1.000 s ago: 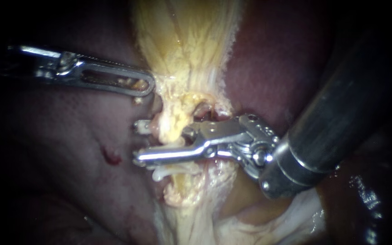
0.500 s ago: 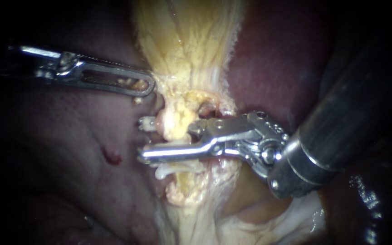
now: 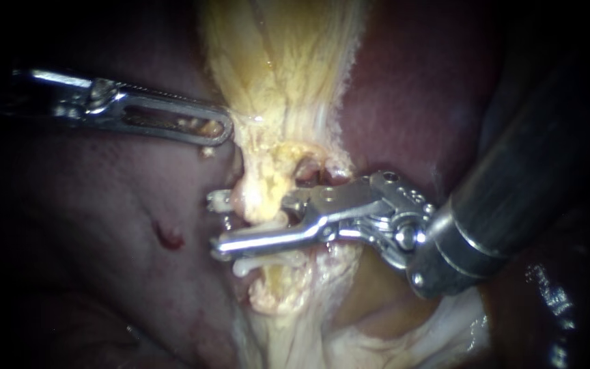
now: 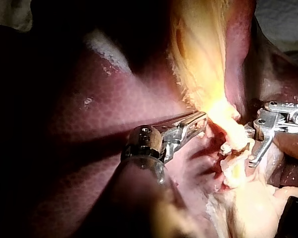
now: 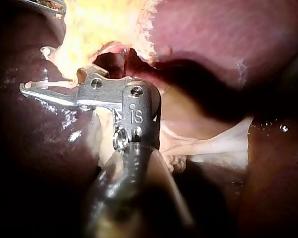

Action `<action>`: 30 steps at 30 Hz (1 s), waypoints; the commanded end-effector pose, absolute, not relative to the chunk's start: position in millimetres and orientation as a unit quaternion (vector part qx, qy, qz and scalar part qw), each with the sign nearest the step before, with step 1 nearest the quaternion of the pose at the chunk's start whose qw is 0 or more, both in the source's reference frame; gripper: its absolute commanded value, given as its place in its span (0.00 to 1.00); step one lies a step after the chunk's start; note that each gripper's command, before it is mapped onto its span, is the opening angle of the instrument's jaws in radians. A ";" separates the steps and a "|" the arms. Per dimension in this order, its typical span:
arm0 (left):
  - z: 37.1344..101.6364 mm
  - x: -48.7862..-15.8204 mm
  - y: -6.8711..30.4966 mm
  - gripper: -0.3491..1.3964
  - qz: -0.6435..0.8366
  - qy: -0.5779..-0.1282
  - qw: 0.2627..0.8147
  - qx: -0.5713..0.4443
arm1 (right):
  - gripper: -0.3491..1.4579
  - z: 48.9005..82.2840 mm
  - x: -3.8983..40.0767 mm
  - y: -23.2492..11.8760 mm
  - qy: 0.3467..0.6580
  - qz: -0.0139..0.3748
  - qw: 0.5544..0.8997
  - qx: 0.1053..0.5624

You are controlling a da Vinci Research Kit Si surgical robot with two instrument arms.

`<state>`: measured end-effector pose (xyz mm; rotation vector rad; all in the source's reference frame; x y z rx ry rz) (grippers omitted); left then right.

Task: Clipping third clip left tube

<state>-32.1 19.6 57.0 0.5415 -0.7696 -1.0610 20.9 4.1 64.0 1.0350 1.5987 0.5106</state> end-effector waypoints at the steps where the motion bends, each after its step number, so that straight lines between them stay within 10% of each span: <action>1: 57.0 -32.1 19.6 0.00 -0.487 -0.353 0.759 0.249 | 0.35 64.0 20.8 4.1 0.676 0.214 0.552 0.439; 30: 57.0 -32.1 19.5 0.00 -0.487 -0.353 0.759 0.248 | 0.00 65.0 20.3 4.3 0.673 0.157 0.552 0.467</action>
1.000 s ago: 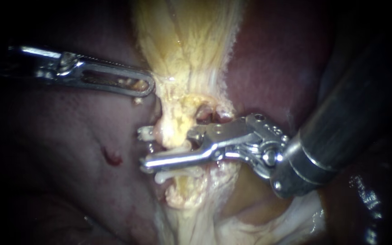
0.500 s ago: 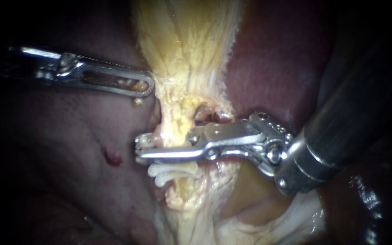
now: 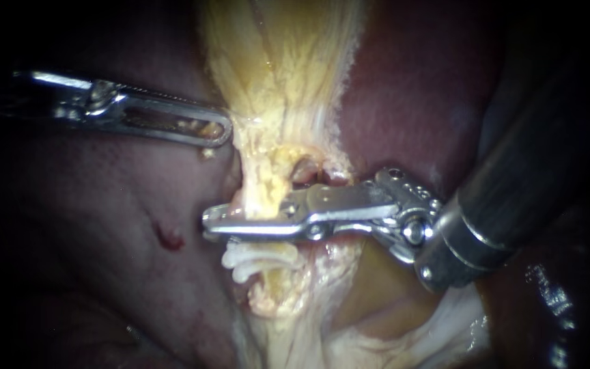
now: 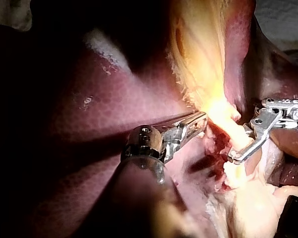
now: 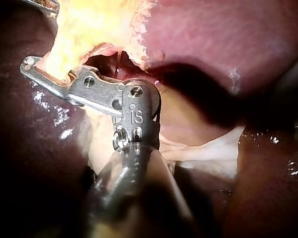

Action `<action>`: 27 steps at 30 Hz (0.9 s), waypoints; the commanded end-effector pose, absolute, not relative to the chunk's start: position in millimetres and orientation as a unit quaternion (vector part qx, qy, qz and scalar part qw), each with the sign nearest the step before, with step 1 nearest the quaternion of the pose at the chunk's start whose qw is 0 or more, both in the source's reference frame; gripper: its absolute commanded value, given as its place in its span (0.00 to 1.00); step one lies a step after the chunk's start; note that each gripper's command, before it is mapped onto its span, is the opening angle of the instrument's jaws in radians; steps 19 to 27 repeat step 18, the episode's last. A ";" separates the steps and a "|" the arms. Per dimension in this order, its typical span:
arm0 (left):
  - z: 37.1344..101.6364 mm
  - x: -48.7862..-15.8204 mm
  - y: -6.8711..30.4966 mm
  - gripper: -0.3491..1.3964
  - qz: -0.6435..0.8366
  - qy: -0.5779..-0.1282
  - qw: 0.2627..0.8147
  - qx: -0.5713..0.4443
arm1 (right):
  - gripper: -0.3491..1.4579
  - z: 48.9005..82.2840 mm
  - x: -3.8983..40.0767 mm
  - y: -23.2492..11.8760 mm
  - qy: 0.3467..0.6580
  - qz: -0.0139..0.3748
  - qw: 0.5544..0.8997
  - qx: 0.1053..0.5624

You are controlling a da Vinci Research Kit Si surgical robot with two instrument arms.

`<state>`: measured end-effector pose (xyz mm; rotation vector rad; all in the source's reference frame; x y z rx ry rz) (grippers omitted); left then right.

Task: Clipping third clip left tube

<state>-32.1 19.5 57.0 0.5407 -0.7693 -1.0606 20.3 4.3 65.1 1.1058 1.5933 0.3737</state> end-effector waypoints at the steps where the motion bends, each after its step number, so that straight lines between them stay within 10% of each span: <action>1: 57.0 -32.1 19.6 0.00 -0.487 -0.353 0.759 0.248 | 0.00 65.0 20.3 4.4 0.670 0.156 0.558 0.464; 27: 57.0 -32.1 19.6 0.00 -0.487 -0.353 0.759 0.248 | 0.00 65.0 20.5 4.5 0.665 0.156 0.571 0.455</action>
